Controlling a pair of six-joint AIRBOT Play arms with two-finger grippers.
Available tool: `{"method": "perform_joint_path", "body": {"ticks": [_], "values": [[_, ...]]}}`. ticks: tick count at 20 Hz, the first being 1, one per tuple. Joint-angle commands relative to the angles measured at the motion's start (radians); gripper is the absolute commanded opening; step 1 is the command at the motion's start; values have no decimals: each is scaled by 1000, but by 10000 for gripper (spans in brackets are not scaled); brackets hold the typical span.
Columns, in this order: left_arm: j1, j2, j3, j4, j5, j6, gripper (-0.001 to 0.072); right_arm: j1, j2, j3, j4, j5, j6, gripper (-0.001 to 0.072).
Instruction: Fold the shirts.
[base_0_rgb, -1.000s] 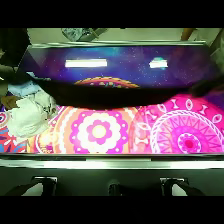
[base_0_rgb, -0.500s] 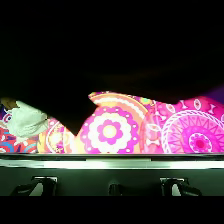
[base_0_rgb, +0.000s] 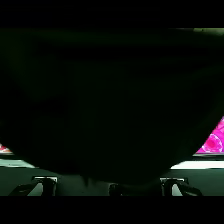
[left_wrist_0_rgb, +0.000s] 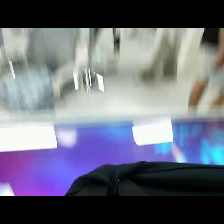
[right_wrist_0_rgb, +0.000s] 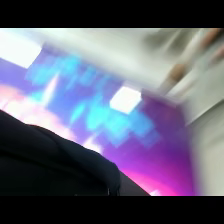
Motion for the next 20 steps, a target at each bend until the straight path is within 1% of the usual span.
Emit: {"method": "perform_joint_path", "body": {"ticks": [1,2,3,4,6,7,8,10,12,13,14,15,17,18,19,20], "values": [[-18,-164,-175,10,-46,45,35,13,-260,-103,43,138,10,36],[-31,-231,-249,10,-41,46,34,41,-351,-152,5,137,5,36],[-44,-296,-319,6,-26,72,34,74,-431,-196,-40,106,8,36],[-58,-365,-390,6,12,104,34,110,-517,-225,-82,46,8,36],[-74,-497,-469,-5,107,138,34,159,-665,-229,-124,-152,26,37],[-76,-569,-473,-26,159,151,34,170,-715,-229,-122,-269,58,37],[-76,-632,-467,-63,224,155,34,170,-757,-229,-101,-399,107,37],[-75,-726,-439,-127,356,154,34,167,-806,-229,-82,-614,217,37],[-75,-786,-404,-195,448,154,34,167,-819,-229,-81,-755,264,37],[-76,-803,-393,-233,477,154,35,167,-819,-229,-81,-789,275,37],[-78,-814,-385,-259,488,154,34,167,-819,-229,-82,-790,274,37],[-81,-816,-386,-264,486,155,35,167,-819,-229,-82,-763,274,37],[-71,-806,-380,-245,433,157,34,167,-808,-228,-101,-645,244,37],[-56,-796,-367,-210,365,140,34,167,-793,-228,-142,-569,219,37],[-41,-784,-356,-173,280,119,34,167,-776,-228,-178,-472,185,37],[-31,-769,-354,-135,185,116,34,167,-766,-228,-195,-360,151,37]]}}
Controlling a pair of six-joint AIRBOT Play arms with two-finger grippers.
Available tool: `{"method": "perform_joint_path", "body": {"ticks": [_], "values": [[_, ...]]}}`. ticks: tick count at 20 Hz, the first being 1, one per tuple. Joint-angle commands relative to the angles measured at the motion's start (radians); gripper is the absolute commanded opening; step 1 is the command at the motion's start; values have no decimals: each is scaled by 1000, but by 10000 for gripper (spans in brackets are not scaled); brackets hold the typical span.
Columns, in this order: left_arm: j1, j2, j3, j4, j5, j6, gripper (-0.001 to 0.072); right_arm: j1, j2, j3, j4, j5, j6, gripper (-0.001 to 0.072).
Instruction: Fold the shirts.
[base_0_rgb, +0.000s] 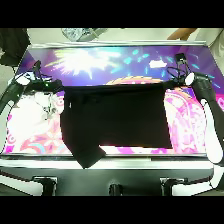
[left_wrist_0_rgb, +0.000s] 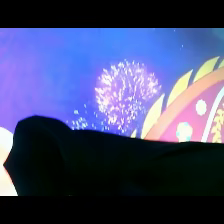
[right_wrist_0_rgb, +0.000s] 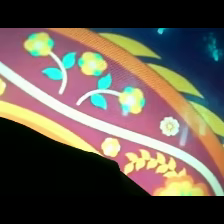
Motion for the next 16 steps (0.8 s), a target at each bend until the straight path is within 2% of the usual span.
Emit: {"method": "perform_joint_path", "body": {"ticks": [1,3,4,5,11,12,13,14,16], "values": [[26,18,17,119,-253,-24,34,1,22,0,-64,350,-89,37],[16,16,-8,243,-377,-76,34,1,12,-37,-50,473,-96,38],[11,16,-39,260,-401,-86,35,1,7,-66,-34,478,-97,38],[4,16,-73,259,-410,-98,34,1,-4,-87,-13,479,-120,38],[-18,9,-154,240,-401,-134,50,1,-52,-93,90,535,-92,43],[-11,9,-148,207,-403,-134,196,0,-48,-91,100,524,-70,162],[0,10,-135,177,-413,-134,394,0,-36,-83,103,537,-70,346],[16,17,-120,152,-428,-134,479,-1,-19,-71,100,563,-92,407],[58,45,-100,144,-475,-132,479,-45,28,-35,99,667,-141,498]]}}
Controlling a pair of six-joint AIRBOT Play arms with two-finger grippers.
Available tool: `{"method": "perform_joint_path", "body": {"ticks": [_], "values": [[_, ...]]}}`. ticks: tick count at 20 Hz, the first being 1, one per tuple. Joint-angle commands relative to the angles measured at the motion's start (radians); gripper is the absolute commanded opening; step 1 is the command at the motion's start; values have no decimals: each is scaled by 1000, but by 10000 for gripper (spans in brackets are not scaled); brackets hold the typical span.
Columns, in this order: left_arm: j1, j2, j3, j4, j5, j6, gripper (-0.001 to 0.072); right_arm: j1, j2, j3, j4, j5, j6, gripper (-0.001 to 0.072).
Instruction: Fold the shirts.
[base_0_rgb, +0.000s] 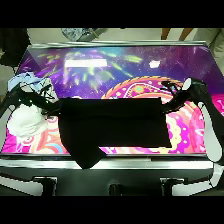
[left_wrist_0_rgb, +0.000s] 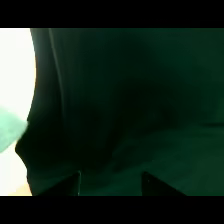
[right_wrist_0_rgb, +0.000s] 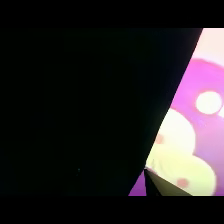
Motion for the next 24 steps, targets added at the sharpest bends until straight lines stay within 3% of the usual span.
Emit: {"method": "perform_joint_path", "body": {"ticks": [1,3,6,10,15,18,19,21,22,24], "values": [[61,45,10,-39,-97,2,480,-72,66,37,17,151,-38,498],[95,127,-110,-38,-138,7,480,-170,109,31,25,264,-44,496],[109,316,-478,-47,-5,50,479,-271,158,-34,28,315,-43,490],[82,493,-898,-212,163,145,479,-277,195,-121,69,305,-46,490],[24,506,-987,-275,213,170,462,-277,195,-129,58,344,-53,490],[-22,506,-993,-275,262,135,450,-277,211,-215,47,314,-52,498],[-28,506,-993,-274,274,131,354,-277,222,-257,48,295,-53,498],[-27,506,-992,-274,284,129,75,-277,246,-351,56,254,-53,498],[-27,506,-992,-274,284,133,36,-277,256,-395,63,237,-53,498],[-27,507,-992,-274,283,133,36,-277,262,-481,101,203,-54,498]]}}
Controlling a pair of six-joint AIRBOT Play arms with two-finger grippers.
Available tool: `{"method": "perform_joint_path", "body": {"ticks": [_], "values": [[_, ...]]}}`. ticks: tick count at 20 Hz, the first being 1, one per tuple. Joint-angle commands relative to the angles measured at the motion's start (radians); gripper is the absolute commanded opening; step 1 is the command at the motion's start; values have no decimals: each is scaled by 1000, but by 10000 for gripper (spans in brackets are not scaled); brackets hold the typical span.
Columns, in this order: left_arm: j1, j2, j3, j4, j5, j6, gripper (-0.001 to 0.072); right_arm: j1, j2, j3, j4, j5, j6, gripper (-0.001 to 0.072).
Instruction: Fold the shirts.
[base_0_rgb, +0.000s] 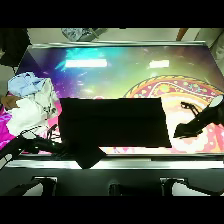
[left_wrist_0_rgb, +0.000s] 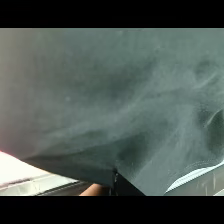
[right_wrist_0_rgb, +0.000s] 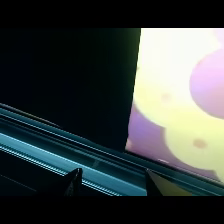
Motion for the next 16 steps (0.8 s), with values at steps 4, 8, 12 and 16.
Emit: {"method": "perform_joint_path", "body": {"ticks": [4,8,12,16], "values": [[-6,1,-4,3,32,13,36,0,17,-222,119,-177,-19,499],[-6,1,-4,3,32,26,36,0,9,-275,109,-267,12,499],[-6,1,-4,3,31,28,36,0,-23,-279,117,-272,19,498],[-6,1,-4,3,26,28,36,-1,-21,-214,131,-195,-41,493]]}}
